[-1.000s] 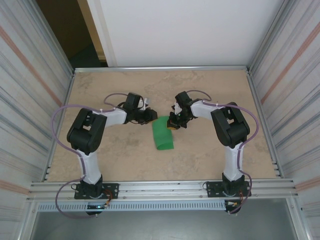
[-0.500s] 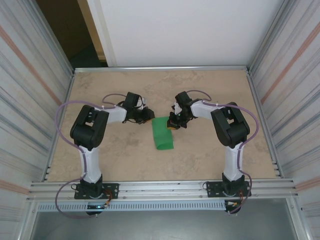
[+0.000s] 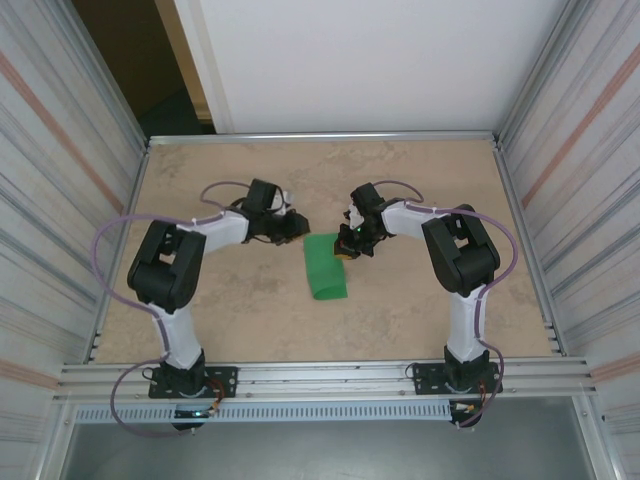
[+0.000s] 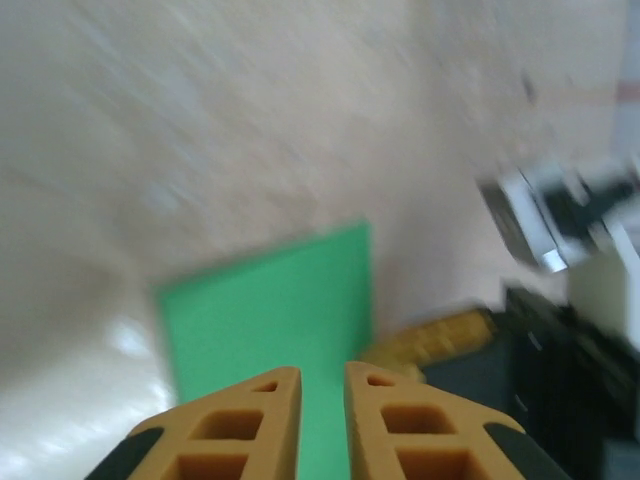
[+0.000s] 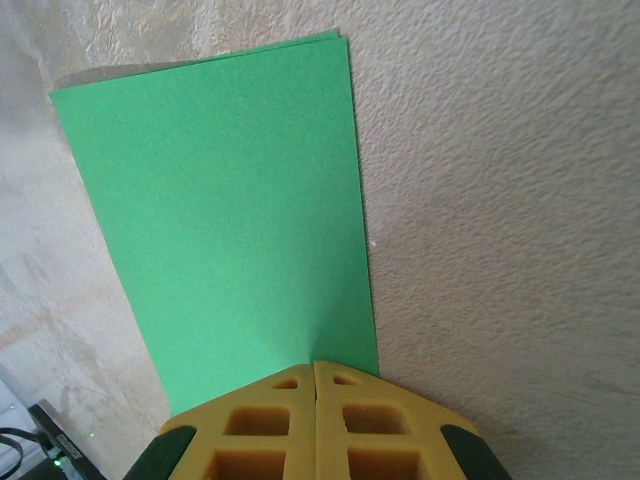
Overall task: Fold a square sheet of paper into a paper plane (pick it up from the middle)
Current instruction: First fold the square sheet of paper in half at the center of the table.
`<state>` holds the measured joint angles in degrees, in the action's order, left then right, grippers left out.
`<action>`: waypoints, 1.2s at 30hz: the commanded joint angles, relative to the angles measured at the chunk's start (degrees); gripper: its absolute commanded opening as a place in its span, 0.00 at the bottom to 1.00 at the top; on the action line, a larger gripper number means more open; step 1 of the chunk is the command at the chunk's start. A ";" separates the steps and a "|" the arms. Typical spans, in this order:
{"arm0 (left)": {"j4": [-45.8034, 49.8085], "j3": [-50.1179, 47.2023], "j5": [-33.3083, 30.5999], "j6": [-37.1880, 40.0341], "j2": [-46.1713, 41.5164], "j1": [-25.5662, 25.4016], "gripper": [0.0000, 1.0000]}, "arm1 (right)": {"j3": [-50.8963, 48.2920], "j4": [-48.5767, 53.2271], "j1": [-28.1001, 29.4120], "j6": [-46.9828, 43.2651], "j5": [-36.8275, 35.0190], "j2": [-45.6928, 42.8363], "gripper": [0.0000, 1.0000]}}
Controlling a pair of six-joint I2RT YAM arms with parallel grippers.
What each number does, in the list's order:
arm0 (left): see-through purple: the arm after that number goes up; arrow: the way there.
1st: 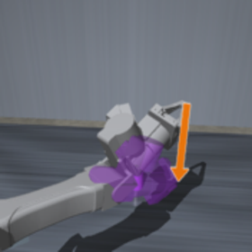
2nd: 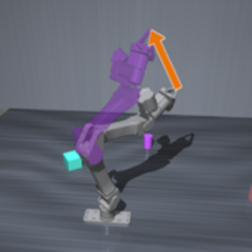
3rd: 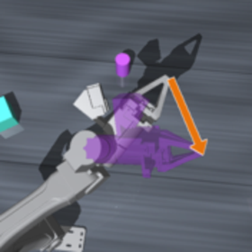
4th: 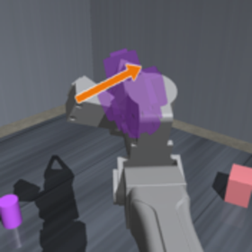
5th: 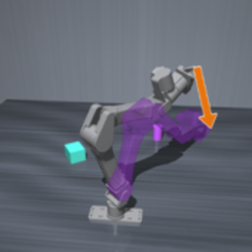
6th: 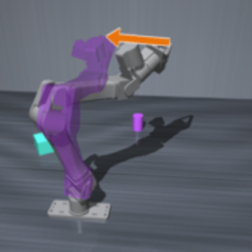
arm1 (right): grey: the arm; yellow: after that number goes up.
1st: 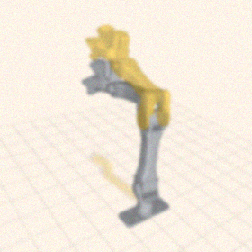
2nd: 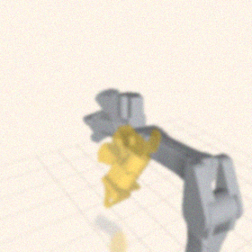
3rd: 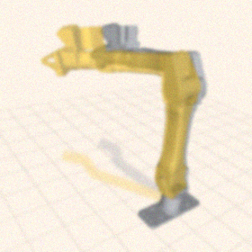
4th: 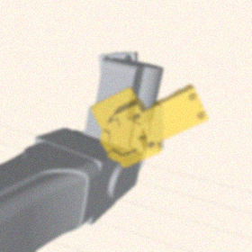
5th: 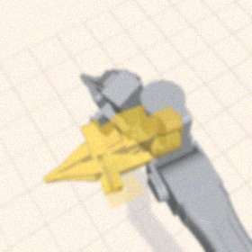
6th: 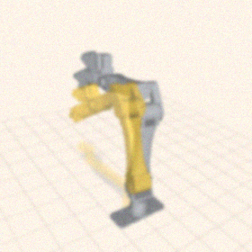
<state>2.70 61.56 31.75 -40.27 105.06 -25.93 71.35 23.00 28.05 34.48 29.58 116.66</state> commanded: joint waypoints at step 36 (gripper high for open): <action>5.79 -20.65 -2.68 -2.64 -16.91 -6.66 0.17 | -5.29 6.88 -0.66 1.64 -14.03 9.68 0.00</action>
<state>7.88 39.79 31.24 -43.35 90.87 -32.27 71.24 22.79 27.40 35.48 31.07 117.03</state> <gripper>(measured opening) 0.166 0.043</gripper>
